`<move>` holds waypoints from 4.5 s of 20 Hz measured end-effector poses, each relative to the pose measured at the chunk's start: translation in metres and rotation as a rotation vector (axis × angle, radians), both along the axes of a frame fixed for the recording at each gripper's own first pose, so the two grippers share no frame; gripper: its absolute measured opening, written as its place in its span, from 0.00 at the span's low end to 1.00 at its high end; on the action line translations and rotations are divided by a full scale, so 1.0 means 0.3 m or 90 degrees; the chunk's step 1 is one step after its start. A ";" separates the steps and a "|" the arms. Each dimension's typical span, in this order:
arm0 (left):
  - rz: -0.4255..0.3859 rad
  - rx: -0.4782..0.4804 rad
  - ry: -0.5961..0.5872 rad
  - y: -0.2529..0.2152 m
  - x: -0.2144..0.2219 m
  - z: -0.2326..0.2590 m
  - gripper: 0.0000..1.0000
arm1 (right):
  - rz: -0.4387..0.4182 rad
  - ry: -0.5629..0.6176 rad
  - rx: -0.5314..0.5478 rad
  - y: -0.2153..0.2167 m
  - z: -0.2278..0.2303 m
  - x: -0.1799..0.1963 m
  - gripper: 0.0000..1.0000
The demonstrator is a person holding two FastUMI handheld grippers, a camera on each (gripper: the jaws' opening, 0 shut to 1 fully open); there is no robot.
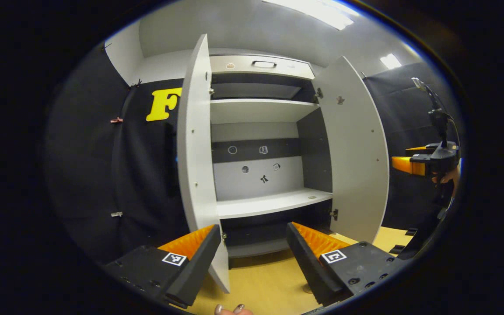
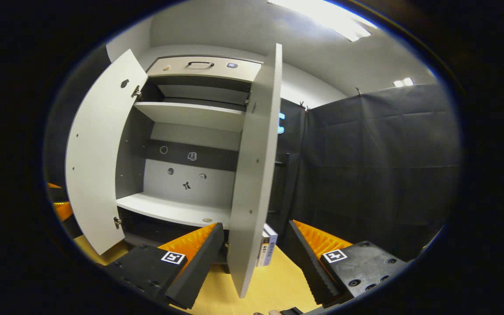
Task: Grasp the bottle in the cabinet with the left hand and place it on the coaster, then close the right door with the right hand and the left door with the left hand.
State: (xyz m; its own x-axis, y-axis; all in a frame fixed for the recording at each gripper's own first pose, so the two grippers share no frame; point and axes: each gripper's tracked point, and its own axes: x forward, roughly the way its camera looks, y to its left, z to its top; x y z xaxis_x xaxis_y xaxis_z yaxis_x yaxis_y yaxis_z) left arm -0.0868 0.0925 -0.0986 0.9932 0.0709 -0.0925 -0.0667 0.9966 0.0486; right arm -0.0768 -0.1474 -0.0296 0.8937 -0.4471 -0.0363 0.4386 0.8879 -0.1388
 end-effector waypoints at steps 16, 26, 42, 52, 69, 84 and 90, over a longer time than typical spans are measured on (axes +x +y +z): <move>0.308 -0.002 0.014 0.450 -0.144 0.025 0.96 | 0.030 0.002 -0.041 -0.243 -0.015 0.165 0.96; 0.343 -0.004 0.012 0.475 -0.114 0.029 0.96 | 0.156 0.000 0.008 -0.133 -0.033 0.217 0.95; 0.319 0.019 0.009 0.502 -0.051 0.065 0.96 | 0.336 -0.024 0.050 0.378 -0.068 0.594 0.96; 0.248 0.015 -0.008 0.502 0.077 0.076 0.96 | 0.322 -0.019 0.062 0.349 -0.059 0.481 0.98; 0.200 -0.029 -0.015 0.465 0.146 0.077 0.93 | 0.261 0.012 0.053 0.209 -0.091 0.424 0.98; 0.092 -0.060 -0.026 0.168 0.287 0.067 0.93 | 0.292 0.020 0.045 0.160 -0.134 0.514 0.98; 0.037 -0.067 -0.018 0.030 0.432 0.025 0.93 | 0.282 0.008 0.033 0.099 -0.108 0.517 0.98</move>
